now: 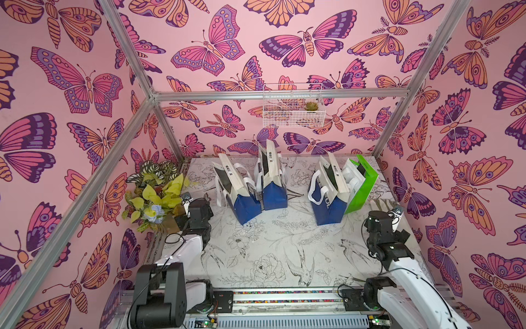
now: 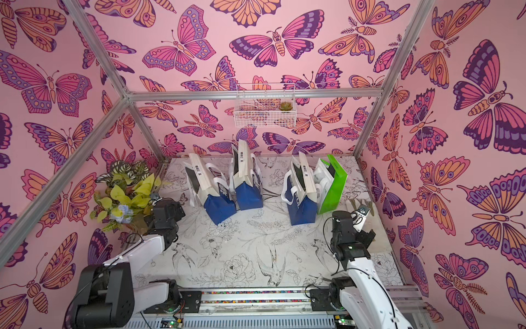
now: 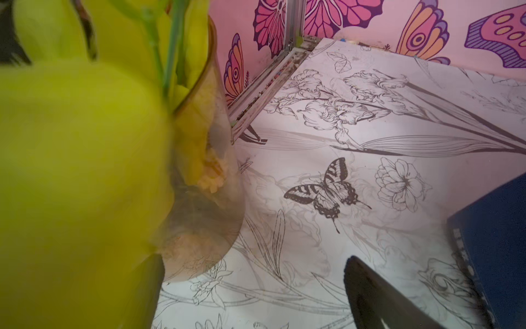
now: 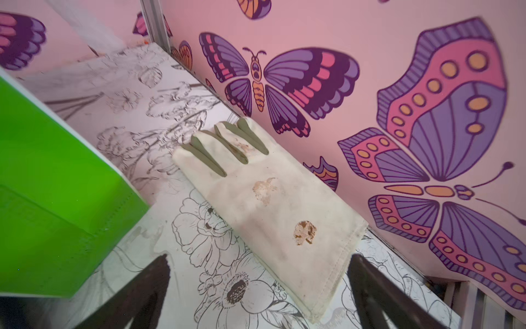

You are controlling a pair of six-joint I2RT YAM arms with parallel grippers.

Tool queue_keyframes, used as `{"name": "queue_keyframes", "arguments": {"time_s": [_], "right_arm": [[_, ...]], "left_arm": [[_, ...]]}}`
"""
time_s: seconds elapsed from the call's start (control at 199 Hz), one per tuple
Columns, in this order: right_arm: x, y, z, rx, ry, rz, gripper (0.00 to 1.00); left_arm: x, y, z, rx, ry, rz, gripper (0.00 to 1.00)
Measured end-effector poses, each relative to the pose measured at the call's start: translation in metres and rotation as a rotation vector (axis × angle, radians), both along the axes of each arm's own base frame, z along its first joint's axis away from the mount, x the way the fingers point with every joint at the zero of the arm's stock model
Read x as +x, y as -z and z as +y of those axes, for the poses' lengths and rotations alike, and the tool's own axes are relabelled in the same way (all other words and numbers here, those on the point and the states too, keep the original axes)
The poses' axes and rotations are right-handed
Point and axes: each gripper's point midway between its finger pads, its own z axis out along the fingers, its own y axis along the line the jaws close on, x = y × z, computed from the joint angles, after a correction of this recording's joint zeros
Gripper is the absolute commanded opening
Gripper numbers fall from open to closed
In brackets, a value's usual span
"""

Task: Open the takeout bag
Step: Reset both arms

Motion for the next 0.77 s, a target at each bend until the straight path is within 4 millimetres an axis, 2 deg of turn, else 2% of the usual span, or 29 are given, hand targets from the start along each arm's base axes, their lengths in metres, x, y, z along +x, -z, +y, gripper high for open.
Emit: {"name": "queue_keyframes", "arguments": {"time_s": [0.03, 0.07, 0.181, 0.296, 0.341, 0.396, 0.482, 0.527, 0.773], "right_arm": [[0.009, 0.016, 0.001, -0.006, -0.019, 0.031, 0.99], [0.018, 0.027, 0.003, -0.006, -0.043, 0.056, 0.99], [0.052, 0.052, 0.02, 0.029, -0.173, 0.103, 0.99], [0.087, 0.049, 0.039, 0.064, -0.297, 0.033, 0.99], [0.102, 0.045, 0.046, 0.066, -0.346, -0.007, 0.99], [0.119, 0.046, 0.053, 0.063, -0.403, -0.065, 0.99], [0.121, 0.06, 0.062, 0.077, -0.463, -0.044, 0.99], [0.124, 0.057, 0.065, 0.076, -0.48, -0.07, 0.99], [0.134, 0.038, 0.07, 0.058, -0.524, -0.153, 0.99]], "left_arm": [[0.004, 0.0, 0.001, 0.003, 0.0, -0.017, 1.0], [0.004, 0.001, 0.001, 0.004, -0.001, -0.028, 1.0], [0.016, 0.0, -0.025, -0.042, 0.17, -0.081, 1.0], [0.029, 0.002, -0.034, -0.052, 0.242, -0.128, 1.0], [0.03, 0.011, -0.039, -0.045, 0.269, -0.136, 0.99], [0.026, 0.031, -0.05, -0.039, 0.317, -0.089, 0.99], [0.027, 0.051, -0.069, -0.015, 0.39, -0.051, 0.99], [0.027, 0.056, -0.075, -0.014, 0.414, -0.029, 0.99], [0.043, 0.031, -0.071, 0.014, 0.414, -0.117, 0.99]]}}
